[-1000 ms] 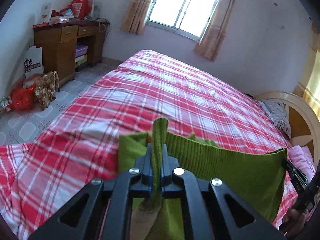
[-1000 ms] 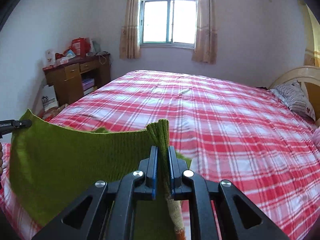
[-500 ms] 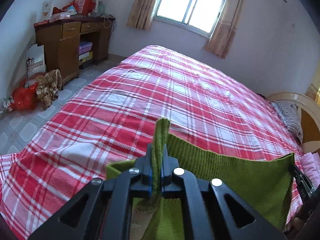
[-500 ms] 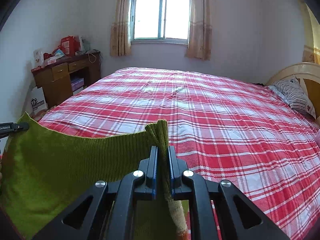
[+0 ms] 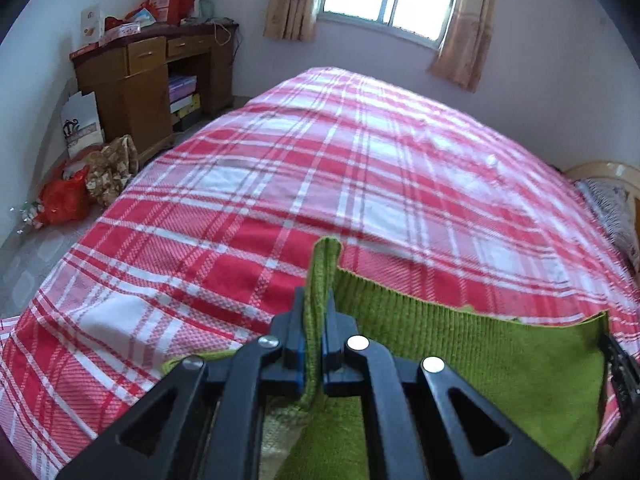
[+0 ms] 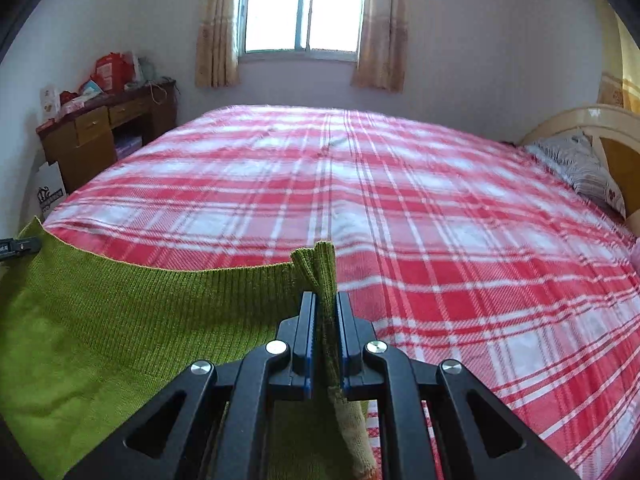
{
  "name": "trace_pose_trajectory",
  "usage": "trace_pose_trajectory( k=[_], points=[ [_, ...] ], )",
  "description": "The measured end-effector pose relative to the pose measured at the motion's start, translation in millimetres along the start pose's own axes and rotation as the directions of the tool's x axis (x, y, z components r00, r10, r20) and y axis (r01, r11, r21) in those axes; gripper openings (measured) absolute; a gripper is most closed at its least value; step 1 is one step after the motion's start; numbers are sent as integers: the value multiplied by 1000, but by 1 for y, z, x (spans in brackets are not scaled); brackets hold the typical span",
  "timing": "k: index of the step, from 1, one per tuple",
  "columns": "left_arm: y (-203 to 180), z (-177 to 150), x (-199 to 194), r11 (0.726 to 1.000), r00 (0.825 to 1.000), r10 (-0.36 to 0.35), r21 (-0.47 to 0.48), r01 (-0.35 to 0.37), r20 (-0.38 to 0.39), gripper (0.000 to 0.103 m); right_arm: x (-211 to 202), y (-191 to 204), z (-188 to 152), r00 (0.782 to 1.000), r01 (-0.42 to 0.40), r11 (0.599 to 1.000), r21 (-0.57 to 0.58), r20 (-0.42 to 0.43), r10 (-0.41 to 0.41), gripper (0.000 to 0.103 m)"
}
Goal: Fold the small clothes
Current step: 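Lift the hem with both grippers and fold it toward the collar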
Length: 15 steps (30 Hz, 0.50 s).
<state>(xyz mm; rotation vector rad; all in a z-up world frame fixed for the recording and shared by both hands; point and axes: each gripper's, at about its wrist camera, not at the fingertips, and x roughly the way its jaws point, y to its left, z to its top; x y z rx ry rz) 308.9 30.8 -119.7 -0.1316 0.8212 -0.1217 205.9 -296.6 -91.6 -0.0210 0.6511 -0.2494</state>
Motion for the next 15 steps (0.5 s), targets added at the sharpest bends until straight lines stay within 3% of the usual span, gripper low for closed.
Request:
trace_pose_trajectory(
  k=[15],
  points=[
    [-3, -3, 25, 999, 996, 45, 6, -44, -79, 6, 32, 2, -8, 992, -10, 1000, -10, -129, 8, 9]
  ],
)
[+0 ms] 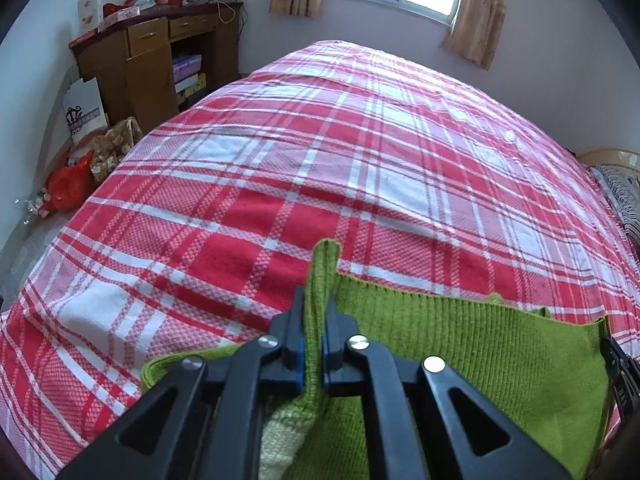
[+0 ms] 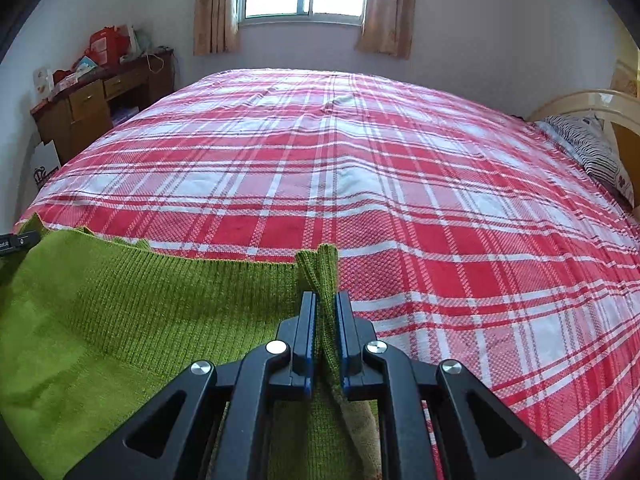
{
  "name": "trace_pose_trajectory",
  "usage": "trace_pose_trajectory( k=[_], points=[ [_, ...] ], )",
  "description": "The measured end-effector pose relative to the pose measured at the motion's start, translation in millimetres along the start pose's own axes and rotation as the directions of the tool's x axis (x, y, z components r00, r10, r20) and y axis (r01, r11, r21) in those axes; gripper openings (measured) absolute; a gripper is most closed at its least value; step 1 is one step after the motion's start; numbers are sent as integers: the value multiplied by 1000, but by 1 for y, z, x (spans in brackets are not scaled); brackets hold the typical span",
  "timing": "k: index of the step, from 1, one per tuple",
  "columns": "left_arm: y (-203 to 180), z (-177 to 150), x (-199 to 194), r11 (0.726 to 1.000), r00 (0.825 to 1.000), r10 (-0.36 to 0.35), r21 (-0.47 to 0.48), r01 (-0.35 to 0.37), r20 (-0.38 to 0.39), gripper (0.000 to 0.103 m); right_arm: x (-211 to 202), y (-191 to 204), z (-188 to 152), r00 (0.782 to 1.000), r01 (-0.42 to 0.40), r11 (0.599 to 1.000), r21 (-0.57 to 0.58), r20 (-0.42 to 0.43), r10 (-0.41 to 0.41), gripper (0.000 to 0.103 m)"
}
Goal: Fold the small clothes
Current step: 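Lift the hem with both grippers and fold it toward the collar, then lower the hem onto the sweater and open both grippers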
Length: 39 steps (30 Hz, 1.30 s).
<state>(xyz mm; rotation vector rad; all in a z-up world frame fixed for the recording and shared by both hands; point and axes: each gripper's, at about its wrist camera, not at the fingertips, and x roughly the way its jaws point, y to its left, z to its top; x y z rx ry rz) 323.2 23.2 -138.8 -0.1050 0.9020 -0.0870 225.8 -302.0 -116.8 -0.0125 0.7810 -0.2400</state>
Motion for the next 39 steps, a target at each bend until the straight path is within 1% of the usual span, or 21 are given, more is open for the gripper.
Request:
trace_pose_trajectory(
  k=[8, 15, 20, 22, 23, 24, 25, 26, 27, 28, 29, 30, 32, 33, 34, 35, 36, 39],
  points=[
    [-3, 1, 4, 999, 999, 32, 10, -32, -6, 9, 11, 4, 2, 999, 9, 1000, -20, -39, -10, 9],
    [-2, 1, 5, 999, 999, 41, 3, -41, -6, 13, 16, 13, 3, 997, 59, 995, -75, -54, -63, 10],
    [2, -1, 3, 999, 999, 32, -17, -32, 0, 14, 18, 24, 4, 990, 126, 983, -137, -49, -134, 10],
    [5, -3, -2, 999, 1000, 22, -32, -21, 9, 14, 17, 24, 3, 989, 133, 981, -143, -42, -141, 10],
    [7, -6, -7, 999, 1000, 13, -39, -12, 21, 14, 16, 22, 3, 991, 126, 983, -132, -38, -132, 11],
    [9, -9, -16, 999, 999, 2, -48, 0, 39, 15, 12, 17, 3, 993, 109, 988, -105, -27, -112, 16],
    [10, -13, -27, 999, 998, -10, -51, 13, 55, 17, 9, 12, 3, 995, 97, 992, -75, -12, -98, 25],
    [10, -17, -37, 999, 998, -15, -42, 18, 66, 26, 4, 5, 3, 996, 88, 995, -39, 7, -88, 29],
    [9, -23, -48, 1000, 997, 2, -21, 0, 73, 38, -5, -4, 2, 996, 77, 997, 11, 38, -77, 32],
    [9, -29, -59, 1000, 997, 20, 2, -20, 78, 61, -13, -13, 2, 995, 65, 996, 57, 71, -69, 32],
    [11, -35, -71, 999, 996, 21, 25, -23, 89, 70, -24, -22, 0, 993, 46, 993, 111, 106, -58, 32],
    [15, -44, -86, 999, 994, -2, 49, -4, 107, 70, -40, -33, -4, 989, 16, 983, 181, 142, -43, 32],
    [27, -62, -109, 995, 991, -48, 90, 37, 121, 70, -70, -48, -16, 984, -43, 962, 269, 179, -6, 34],
    [36, -73, -120, 993, 989, -73, 98, 60, 128, 70, -90, -56, -29, 980, -92, 950, 299, 196, 33, 40],
    [45, -82, -128, 992, 987, -92, 96, 80, 130, 70, -103, -58, -42, 977, -124, 943, 310, 202, 63, 48],
    [55, -92, -135, 991, 985, -113, 82, 103, 127, 70, -114, -61, -54, 975, -150, 937, 314, 204, 88, 51],
    [65, -103, -141, 989, 983, -143, 58, 137, 118, 70, -128, -61, -73, 973, -179, 932, 314, 199, 120, 51],
    [85, -128, -145, 973, 969, -227, -21, 230, 96, 70, -145, -57, -109, 971, -216, 923, 317, 173, 167, 51]
  ],
)
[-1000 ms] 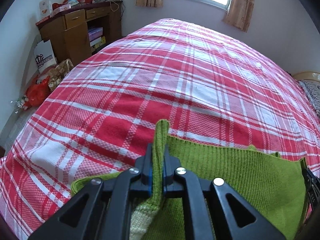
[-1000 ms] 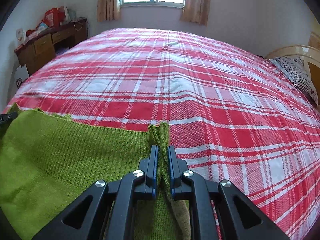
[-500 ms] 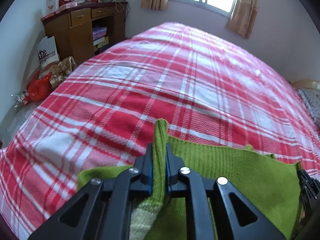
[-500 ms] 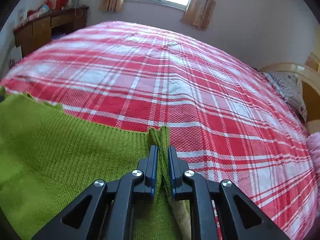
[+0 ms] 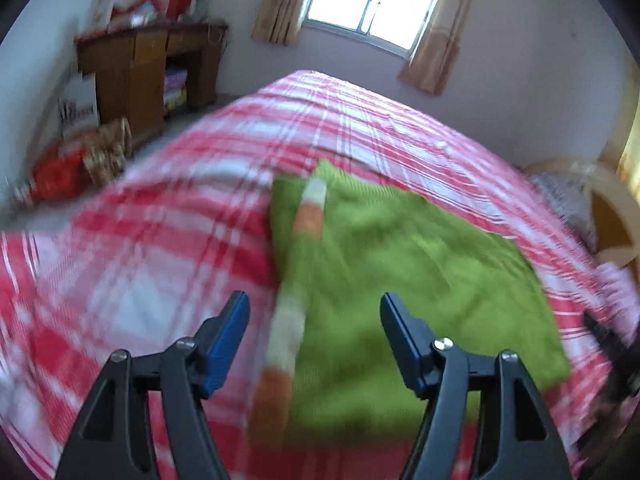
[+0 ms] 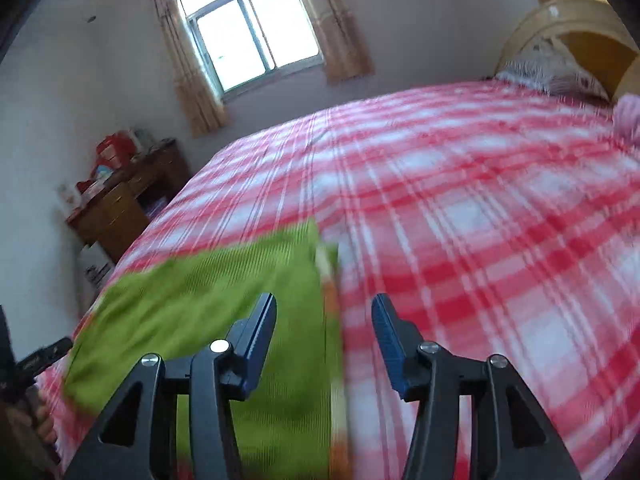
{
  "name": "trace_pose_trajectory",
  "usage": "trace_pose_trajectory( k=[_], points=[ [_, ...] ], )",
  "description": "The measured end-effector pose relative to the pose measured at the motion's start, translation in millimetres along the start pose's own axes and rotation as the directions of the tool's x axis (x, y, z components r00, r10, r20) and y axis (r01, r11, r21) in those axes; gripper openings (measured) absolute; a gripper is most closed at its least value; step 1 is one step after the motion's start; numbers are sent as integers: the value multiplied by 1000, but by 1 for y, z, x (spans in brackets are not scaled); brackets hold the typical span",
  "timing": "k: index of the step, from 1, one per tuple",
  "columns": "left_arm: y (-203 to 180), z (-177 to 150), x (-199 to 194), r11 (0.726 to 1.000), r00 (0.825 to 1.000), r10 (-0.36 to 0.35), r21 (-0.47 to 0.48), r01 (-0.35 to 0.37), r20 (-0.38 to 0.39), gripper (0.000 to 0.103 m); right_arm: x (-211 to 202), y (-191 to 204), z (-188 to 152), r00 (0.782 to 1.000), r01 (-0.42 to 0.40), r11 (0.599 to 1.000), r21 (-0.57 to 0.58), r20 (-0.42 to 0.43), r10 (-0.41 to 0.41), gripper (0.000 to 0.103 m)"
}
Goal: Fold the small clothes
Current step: 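Lower the hem onto the sweater and open both grippers, then move the left gripper to the striped sleeve cuff and grasp it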
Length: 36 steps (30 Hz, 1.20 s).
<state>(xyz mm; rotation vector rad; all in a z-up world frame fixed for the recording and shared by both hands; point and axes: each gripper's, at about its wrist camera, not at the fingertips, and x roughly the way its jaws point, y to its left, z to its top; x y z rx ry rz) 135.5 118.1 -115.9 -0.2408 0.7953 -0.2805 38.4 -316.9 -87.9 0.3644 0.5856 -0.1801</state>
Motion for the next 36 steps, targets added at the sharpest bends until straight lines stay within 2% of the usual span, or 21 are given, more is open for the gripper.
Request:
trace_pose_trajectory(
  k=[2, 5, 9, 10, 11, 12, 13, 14, 17, 24, 27, 28, 29, 30, 31, 32, 33, 34, 36],
  points=[
    [3, -13, 2, 1000, 1000, -18, -26, 17, -21, 70, -8, 1, -21, 999, -16, 1000, 14, -28, 16, 51],
    [0, -25, 12, 999, 998, -6, -45, 3, -59, 70, -4, 13, -46, 996, -26, 999, -19, -87, 24, 51],
    [-13, -33, 13, 998, 997, 70, 9, -70, -24, 68, 5, 33, -64, 988, 80, 989, -126, -123, -95, 49],
    [-17, -34, 13, 995, 995, 93, 25, -93, -25, 65, 7, 36, -67, 986, 97, 985, -140, -125, -115, 46],
    [-22, -35, 14, 992, 993, 119, 49, -118, -26, 56, 6, 40, -70, 984, 116, 982, -152, -120, -135, 43],
    [-27, -35, 15, 986, 989, 148, 77, -146, -29, 50, 6, 42, -71, 982, 132, 977, -166, -116, -152, 31],
    [-29, -36, 15, 981, 985, 172, 92, -168, -29, 40, 6, 46, -73, 977, 158, 967, -197, -109, -182, 26],
    [-28, -37, 15, 978, 982, 187, 100, -183, -27, 33, 7, 48, -73, 973, 177, 956, -235, -103, -205, 24],
    [-22, -37, 11, 975, 979, 202, 99, -198, -28, 27, 7, 52, -77, 963, 215, 923, -319, -88, -255, 21],
    [-15, -48, 4, 961, 971, 239, 142, -236, -4, 27, 5, 28, -72, 967, 197, 954, -225, -116, -227, 21],
    [-16, -46, 3, 956, 965, 262, 141, -258, -11, 35, 4, 34, -73, 963, 206, 940, -272, -116, -244, 24],
    [-16, -45, 1, 950, 960, 281, 140, -278, -7, 45, 0, 36, -73, 960, 214, 935, -284, -114, -255, 30],
    [-14, -46, 0, 945, 954, 299, 140, -296, -2, 61, -6, 40, -72, 953, 242, 925, -295, -105, -283, 33],
    [-13, -47, -2, 936, 946, 325, 138, -322, 2, 68, -12, 44, -71, 945, 279, 911, -305, -80, -317, 34],
    [-10, -48, -4, 932, 940, 340, 131, -338, 5, 75, -24, 53, -71, 933, 336, 885, -322, -12, -358, 35],
    [-7, -48, -6, 933, 940, 342, 119, -341, 5, 76, -36, 65, -71, 922, 383, 858, -342, 77, -381, 35],
    [-5, -48, -6, 938, 943, 333, 102, -331, -5, 76, -44, 75, -72, 924, 382, 853, -356, 124, -361, 35],
    [-3, -49, -7, 941, 944, 330, 85, -327, -16, 76, -48, 90, -73, 950, 313, 869, -382, 127, -286, 35],
    [-4, -49, -8, 941, 943, 332, 75, -330, -26, 76, -42, 112, -76, 983, 181, 891, -417, 62, -171, 35]
  ],
)
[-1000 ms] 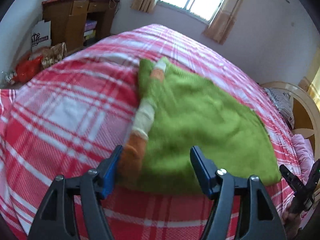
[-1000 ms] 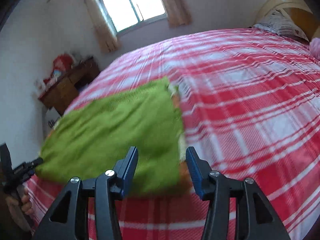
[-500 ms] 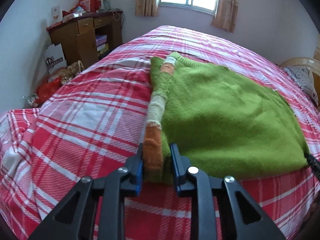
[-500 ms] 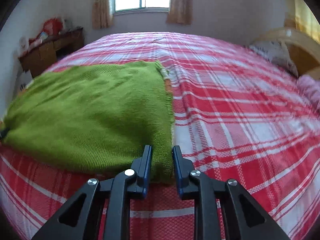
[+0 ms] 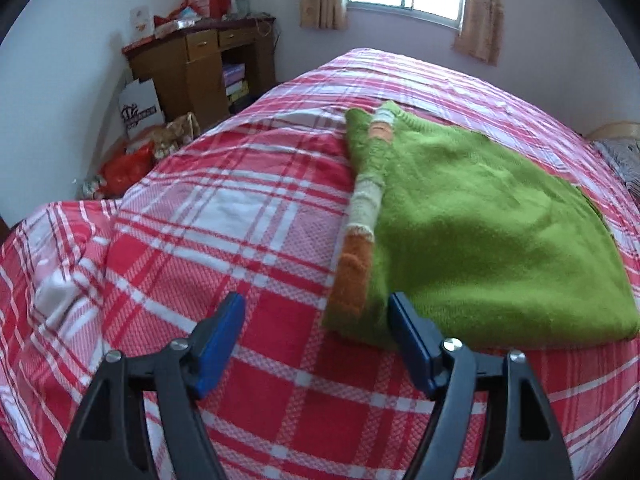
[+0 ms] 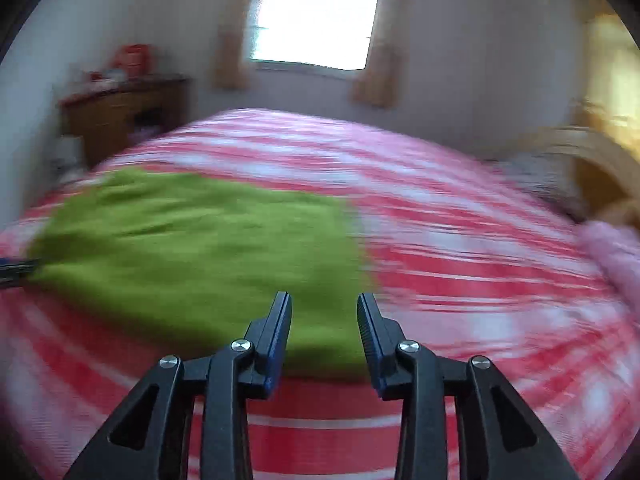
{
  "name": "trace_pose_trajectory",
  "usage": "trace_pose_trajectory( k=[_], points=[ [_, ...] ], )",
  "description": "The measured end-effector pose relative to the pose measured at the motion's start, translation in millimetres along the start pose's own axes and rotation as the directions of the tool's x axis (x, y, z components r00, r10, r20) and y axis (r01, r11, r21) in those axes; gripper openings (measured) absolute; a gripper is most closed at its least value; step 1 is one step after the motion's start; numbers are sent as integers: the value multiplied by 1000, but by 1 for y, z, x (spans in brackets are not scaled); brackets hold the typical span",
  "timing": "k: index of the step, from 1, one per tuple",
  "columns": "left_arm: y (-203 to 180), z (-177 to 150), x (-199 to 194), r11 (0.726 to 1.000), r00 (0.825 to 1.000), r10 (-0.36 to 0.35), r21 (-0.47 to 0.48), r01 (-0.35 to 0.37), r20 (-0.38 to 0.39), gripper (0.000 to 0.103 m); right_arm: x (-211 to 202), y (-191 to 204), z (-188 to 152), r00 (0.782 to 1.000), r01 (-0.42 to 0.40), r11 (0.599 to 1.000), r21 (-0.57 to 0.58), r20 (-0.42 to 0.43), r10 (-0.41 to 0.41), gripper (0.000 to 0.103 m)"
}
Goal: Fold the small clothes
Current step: 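Move the left gripper to the striped sleeve cuff and grasp it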
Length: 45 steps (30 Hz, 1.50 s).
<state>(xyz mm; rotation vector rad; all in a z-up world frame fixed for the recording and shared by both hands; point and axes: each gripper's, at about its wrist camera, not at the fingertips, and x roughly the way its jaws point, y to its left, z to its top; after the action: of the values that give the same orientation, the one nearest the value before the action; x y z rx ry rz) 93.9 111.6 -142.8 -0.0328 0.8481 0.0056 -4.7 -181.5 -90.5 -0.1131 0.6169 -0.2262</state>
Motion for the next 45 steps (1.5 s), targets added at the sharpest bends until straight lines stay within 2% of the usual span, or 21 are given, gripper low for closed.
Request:
trace_pose_trajectory(
  k=[3, 4, 7, 10, 12, 16, 18, 20, 23, 27, 32, 35, 37, 40, 43, 45],
  points=[
    [-2, -1, -6, 1000, 1000, 14, 19, -14, 12, 76, 8, 40, 8, 987, -158, 987, -28, -14, 157, 34],
    [-2, -2, -8, 1000, 1000, 17, 25, -18, 14, 77, 12, 54, 11, 977, -212, 977, -29, -19, 211, 34],
    [4, -4, -14, 1000, 1000, 21, 22, -21, 19, 79, 26, 84, 12, 956, -291, 956, -34, -38, 290, 32],
    [15, -6, -20, 1000, 1000, 7, -26, -6, 23, 79, 47, 101, 2, 937, -338, 941, -19, -102, 335, 28],
    [22, -10, -24, 996, 999, -35, -85, 36, 14, 79, 60, 107, -9, 931, -337, 942, -8, -153, 331, 28],
    [25, -22, -28, 968, 986, -166, -190, 166, 16, 79, 61, 103, -13, 927, -350, 937, 4, -139, 347, 28],
    [22, -31, -27, 931, 964, -265, -258, 257, 4, 79, 62, 102, -15, 927, -354, 935, 7, -133, 352, 28],
    [16, -38, -21, 899, 942, -335, -301, 319, -4, 79, 62, 102, -16, 928, -352, 936, 4, -129, 350, 28],
    [8, -30, -16, 899, 947, -317, -303, 315, 44, 86, 60, 104, -16, 930, -349, 937, -1, -121, 346, 28],
    [1, -3, 10, 846, 924, -372, -379, 375, 85, 89, 57, 103, -18, 932, -348, 938, -4, -113, 345, 28],
    [-8, 22, 32, 804, 907, -397, -422, 418, 143, 91, 57, 104, -17, 930, -350, 937, 0, -118, 347, 28],
    [-7, 28, 34, 802, 903, -400, -417, 428, 158, 91, 57, 103, -10, 917, -375, 927, 15, -145, 373, 27],
    [-4, 31, 36, 794, 896, -411, -417, 442, 167, 91, 59, 98, 3, 902, -407, 912, 51, -135, 410, 21],
    [3, 35, 40, 773, 890, -417, -443, 453, 184, 91, 66, 88, 27, 919, -376, 920, 106, -79, 385, 20],
    [3, 46, 44, 782, 898, -403, -443, 438, 177, 89, 84, 86, 48, 933, -345, 926, 151, -53, 356, 20],
    [1, 50, 49, 789, 901, -401, -438, 431, 164, 82, 105, 93, 50, 931, -342, 924, 169, -74, 358, 20]
  ],
)
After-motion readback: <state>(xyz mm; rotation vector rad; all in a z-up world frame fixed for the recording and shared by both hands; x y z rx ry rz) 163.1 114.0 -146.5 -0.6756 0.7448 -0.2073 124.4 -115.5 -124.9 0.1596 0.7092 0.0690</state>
